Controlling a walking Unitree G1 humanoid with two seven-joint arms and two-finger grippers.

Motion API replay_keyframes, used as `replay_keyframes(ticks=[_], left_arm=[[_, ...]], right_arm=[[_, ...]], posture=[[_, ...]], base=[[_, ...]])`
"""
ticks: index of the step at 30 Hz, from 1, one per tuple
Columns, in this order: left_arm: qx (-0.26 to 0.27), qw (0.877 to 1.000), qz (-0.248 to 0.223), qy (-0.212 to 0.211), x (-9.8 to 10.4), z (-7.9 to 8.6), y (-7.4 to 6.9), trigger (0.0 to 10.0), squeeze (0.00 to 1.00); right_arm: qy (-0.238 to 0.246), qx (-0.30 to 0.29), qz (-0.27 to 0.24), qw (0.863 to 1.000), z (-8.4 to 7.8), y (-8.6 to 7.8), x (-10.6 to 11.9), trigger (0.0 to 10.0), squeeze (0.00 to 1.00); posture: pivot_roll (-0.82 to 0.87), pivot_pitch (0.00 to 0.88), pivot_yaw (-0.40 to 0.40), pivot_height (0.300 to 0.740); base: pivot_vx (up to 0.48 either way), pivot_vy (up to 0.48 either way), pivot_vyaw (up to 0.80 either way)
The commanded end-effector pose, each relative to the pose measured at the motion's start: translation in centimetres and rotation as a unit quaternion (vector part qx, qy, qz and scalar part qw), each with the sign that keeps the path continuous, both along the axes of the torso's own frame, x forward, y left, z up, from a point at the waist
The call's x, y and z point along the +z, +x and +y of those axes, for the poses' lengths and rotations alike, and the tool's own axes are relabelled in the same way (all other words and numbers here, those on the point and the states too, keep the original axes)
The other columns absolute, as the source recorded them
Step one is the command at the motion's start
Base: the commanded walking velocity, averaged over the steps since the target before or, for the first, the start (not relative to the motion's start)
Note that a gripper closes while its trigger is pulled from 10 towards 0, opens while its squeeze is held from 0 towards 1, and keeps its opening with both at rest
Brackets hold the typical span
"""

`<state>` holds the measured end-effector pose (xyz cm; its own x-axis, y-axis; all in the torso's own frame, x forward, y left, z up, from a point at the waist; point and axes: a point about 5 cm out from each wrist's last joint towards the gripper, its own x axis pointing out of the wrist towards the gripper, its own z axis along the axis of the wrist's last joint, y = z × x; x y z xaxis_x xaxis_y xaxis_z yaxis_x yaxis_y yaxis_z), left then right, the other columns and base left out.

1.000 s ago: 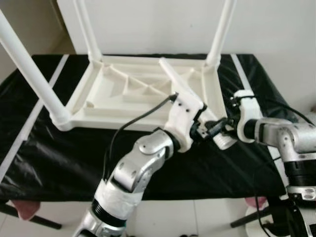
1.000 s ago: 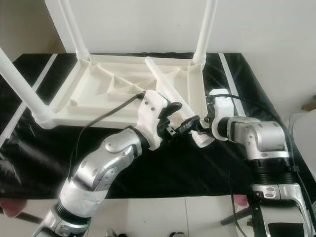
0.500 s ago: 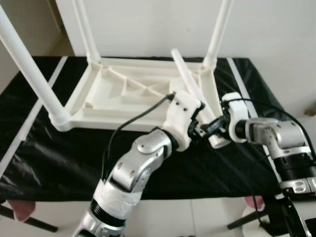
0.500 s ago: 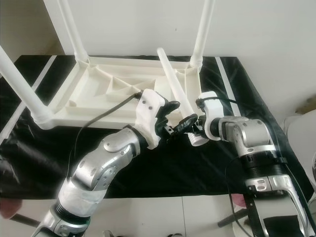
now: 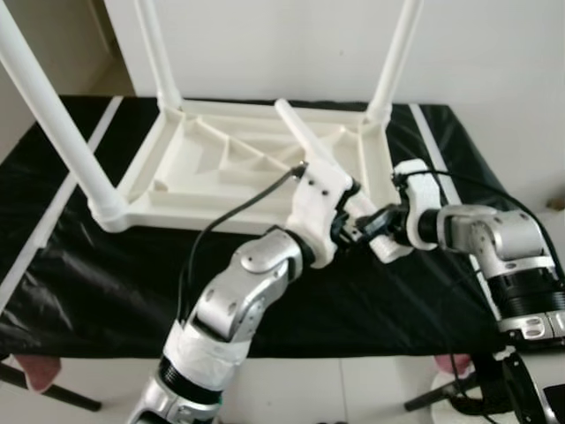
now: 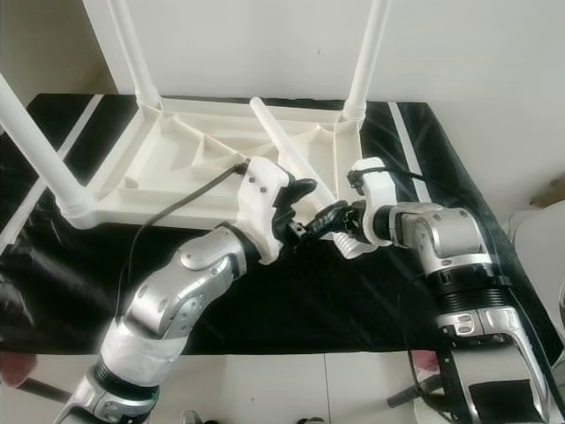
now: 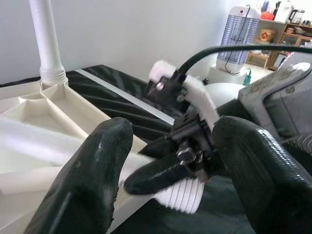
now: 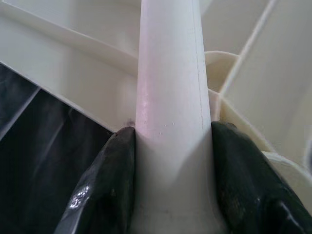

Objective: Building children table

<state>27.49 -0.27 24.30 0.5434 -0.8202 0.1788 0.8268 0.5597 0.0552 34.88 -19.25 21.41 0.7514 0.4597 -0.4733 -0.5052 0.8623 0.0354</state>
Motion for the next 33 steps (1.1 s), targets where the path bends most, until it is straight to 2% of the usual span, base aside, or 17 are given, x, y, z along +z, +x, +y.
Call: replay_keyframes(ticks=[1, 9, 10, 11, 12, 13, 16, 17, 21, 24, 29, 30, 33], left_arm=[[-0.014, 1.000, 0.002, -0.006, 0.2, 0.0, -0.3, 10.0, 0.00], [-0.013, 1.000, 0.003, -0.011, 0.4, 0.0, -0.2, 10.0, 0.00], [-0.013, 1.000, 0.003, -0.012, 0.4, 0.0, -0.1, 10.0, 0.00], [-0.013, 1.000, 0.003, -0.012, 0.4, 0.0, -0.1, 10.0, 0.00], [-0.013, 1.000, 0.007, -0.016, 0.4, 0.0, -0.2, 10.0, 0.00], [-0.014, 1.000, 0.008, -0.017, 0.4, 0.0, -0.2, 10.0, 0.00], [-0.014, 1.000, 0.009, -0.018, 0.5, 0.0, -0.2, 10.0, 0.00], [-0.010, 1.000, 0.010, -0.018, 0.5, 0.1, 0.0, 10.0, 0.00], [-0.002, 1.000, 0.012, -0.018, 0.5, 0.5, 0.4, 10.0, 0.00], [0.012, 1.000, 0.012, -0.018, 0.6, 1.1, 1.3, 10.0, 0.00], [0.053, 0.998, 0.019, -0.005, 0.9, 1.9, 3.2, 10.0, 0.00], [0.053, 0.998, 0.019, -0.005, 0.9, 1.9, 3.2, 10.0, 0.00], [0.082, 0.996, 0.035, 0.000, 0.9, 2.4, 4.5, 10.0, 0.00]], right_arm=[[-0.002, -0.005, -0.021, 1.000, -0.6, 0.1, 1.2, 0.0, 0.00], [0.015, -0.059, -0.079, 0.995, -1.7, 0.7, 2.7, 0.0, 0.00], [0.016, -0.065, -0.109, 0.992, -1.8, 0.8, 3.1, 0.0, 0.00], [0.016, -0.065, -0.109, 0.992, -1.8, 0.8, 3.1, 0.0, 0.00], [0.027, -0.066, -0.134, 0.988, -1.9, 0.7, 3.6, 0.0, 0.00], [0.025, -0.070, -0.153, 0.985, -1.9, 0.7, 3.9, 3.8, 0.00], [0.022, -0.074, -0.172, 0.982, -1.9, 0.6, 4.2, 3.8, 0.00], [0.027, -0.077, -0.181, 0.980, -2.0, 0.4, 4.3, 10.0, 0.00], [0.032, -0.080, -0.195, 0.977, -2.2, 0.1, 4.5, 10.0, 0.00], [0.036, -0.080, -0.203, 0.975, -2.2, -0.5, 4.3, 10.0, 0.00], [0.042, -0.044, -0.216, 0.975, -1.6, -1.7, 3.9, 10.0, 0.00], [0.042, -0.044, -0.216, 0.975, -1.6, -1.7, 3.9, 10.0, 0.00], [0.045, -0.035, -0.218, 0.974, -1.4, -2.0, 3.8, 10.0, 0.00]], posture=[[-0.15, 0.144, -0.023, 0.740], [-0.16, 0.146, -0.023, 0.740], [-0.16, 0.147, -0.022, 0.740], [-0.16, 0.147, -0.022, 0.740], [-0.16, 0.148, -0.021, 0.740], [-0.16, 0.149, -0.020, 0.740], [-0.16, 0.149, -0.020, 0.740], [-0.16, 0.152, -0.017, 0.740], [-0.16, 0.154, -0.015, 0.740], [-0.16, 0.154, -0.012, 0.740], [-0.16, 0.154, -0.005, 0.740], [-0.16, 0.154, -0.005, 0.740], [-0.16, 0.153, -0.003, 0.740]], base=[[0.000, 0.000, 0.00], [0.000, 0.000, 0.00], [0.000, 0.000, 0.00], [0.000, 0.000, 0.00], [0.000, 0.000, 0.00], [0.000, 0.000, 0.00], [0.000, 0.000, 0.00], [0.000, 0.000, 0.00], [0.000, 0.000, 0.00], [0.000, 0.000, 0.00], [0.000, 0.000, 0.00], [0.000, 0.000, 0.00], [0.000, 0.000, 0.00]])
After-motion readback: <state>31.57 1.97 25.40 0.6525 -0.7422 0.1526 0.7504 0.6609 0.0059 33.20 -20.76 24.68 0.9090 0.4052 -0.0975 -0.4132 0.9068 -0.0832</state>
